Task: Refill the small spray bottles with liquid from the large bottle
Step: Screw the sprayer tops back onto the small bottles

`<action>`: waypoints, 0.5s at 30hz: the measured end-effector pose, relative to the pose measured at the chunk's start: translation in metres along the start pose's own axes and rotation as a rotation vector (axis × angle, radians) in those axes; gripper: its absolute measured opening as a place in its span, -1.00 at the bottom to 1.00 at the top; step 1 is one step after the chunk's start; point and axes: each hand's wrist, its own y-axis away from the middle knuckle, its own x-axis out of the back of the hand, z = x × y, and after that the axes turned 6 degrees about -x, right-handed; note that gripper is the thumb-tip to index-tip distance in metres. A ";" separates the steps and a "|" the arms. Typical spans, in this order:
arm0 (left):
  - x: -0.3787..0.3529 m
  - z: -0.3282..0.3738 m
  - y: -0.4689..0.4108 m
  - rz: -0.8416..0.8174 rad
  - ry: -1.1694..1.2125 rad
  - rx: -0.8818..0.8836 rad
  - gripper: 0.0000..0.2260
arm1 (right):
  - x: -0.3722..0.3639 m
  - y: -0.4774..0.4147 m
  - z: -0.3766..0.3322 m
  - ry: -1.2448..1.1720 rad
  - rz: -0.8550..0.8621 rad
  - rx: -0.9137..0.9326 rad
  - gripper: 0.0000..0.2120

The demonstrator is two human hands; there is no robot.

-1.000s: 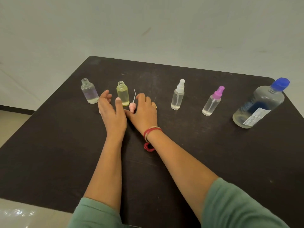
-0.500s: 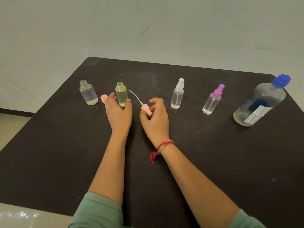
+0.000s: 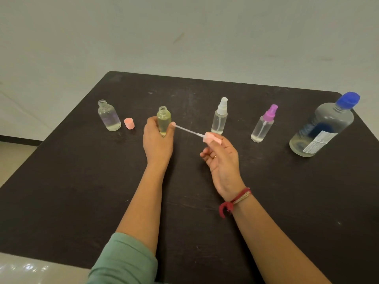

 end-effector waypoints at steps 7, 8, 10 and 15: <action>-0.007 0.016 0.035 -0.176 0.031 -0.063 -0.74 | 0.010 -0.004 -0.020 -0.240 0.031 -0.047 -0.86; -0.009 0.019 0.041 -0.208 0.035 -0.084 -0.73 | 0.012 -0.004 -0.024 -0.229 0.040 -0.007 -0.86; -0.013 0.024 0.053 -0.284 0.023 -0.126 -0.69 | 0.017 -0.006 -0.032 -0.170 0.068 0.113 -0.91; -0.021 0.034 0.065 -0.398 -0.001 -0.183 -0.69 | 0.033 -0.005 -0.054 0.029 0.145 0.396 -0.82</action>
